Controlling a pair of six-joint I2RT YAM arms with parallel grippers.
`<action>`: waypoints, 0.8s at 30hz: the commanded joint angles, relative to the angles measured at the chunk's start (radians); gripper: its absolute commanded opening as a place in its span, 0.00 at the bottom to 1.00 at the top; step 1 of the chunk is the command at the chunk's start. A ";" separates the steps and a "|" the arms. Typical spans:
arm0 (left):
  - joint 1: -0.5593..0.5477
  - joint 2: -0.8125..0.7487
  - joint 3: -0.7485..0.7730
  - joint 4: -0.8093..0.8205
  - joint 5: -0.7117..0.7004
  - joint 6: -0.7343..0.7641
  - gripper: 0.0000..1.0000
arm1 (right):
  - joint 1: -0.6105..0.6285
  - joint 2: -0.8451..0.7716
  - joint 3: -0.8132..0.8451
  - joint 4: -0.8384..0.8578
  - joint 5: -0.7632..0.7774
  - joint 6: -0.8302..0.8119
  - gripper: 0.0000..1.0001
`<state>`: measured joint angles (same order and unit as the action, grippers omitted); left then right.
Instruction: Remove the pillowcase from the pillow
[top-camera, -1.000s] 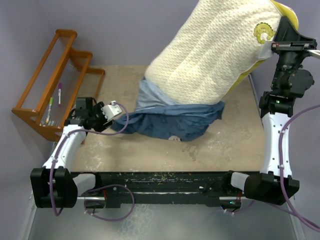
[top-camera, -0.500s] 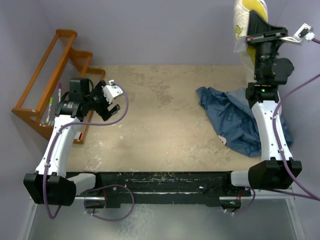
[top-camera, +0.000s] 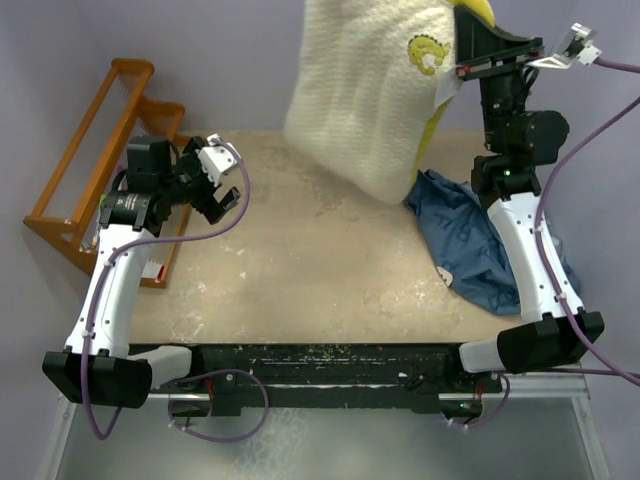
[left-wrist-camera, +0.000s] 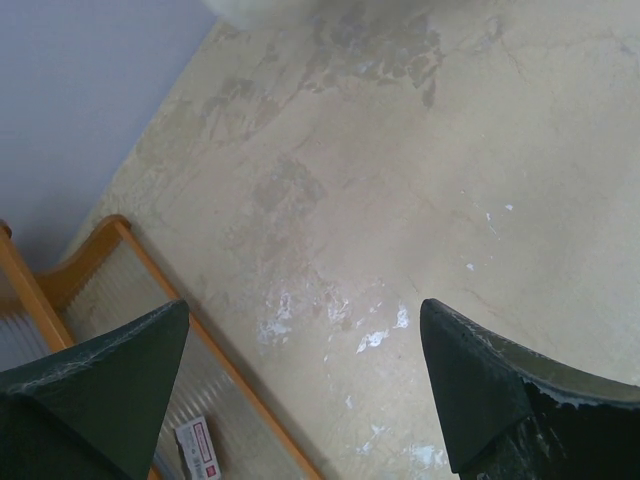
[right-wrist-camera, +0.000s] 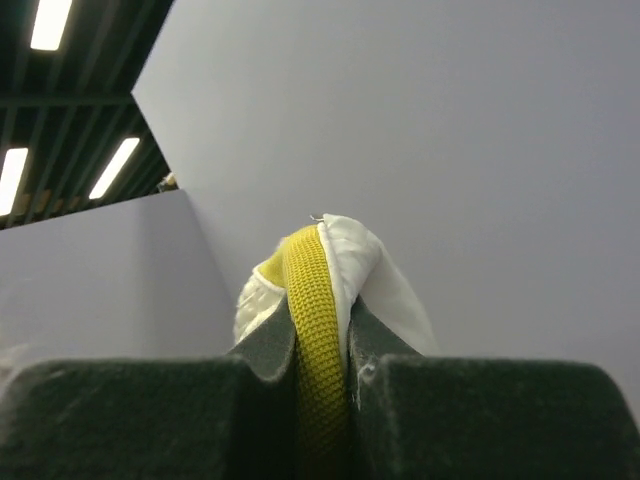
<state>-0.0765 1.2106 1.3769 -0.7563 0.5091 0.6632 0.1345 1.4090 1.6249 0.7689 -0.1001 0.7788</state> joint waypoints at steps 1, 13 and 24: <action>0.020 -0.017 0.026 0.072 -0.071 -0.043 0.99 | 0.009 -0.105 -0.112 0.048 0.194 -0.024 0.00; 0.034 -0.026 0.007 0.058 -0.092 -0.037 0.99 | 0.006 -0.220 -0.683 -0.324 0.575 -0.194 0.24; 0.065 -0.006 -0.014 0.202 -0.197 -0.177 0.99 | 0.005 -0.299 -0.705 -0.501 0.757 -0.300 1.00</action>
<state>-0.0368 1.2098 1.3762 -0.6796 0.3584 0.5747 0.1326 1.1950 0.8593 0.2955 0.4885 0.5499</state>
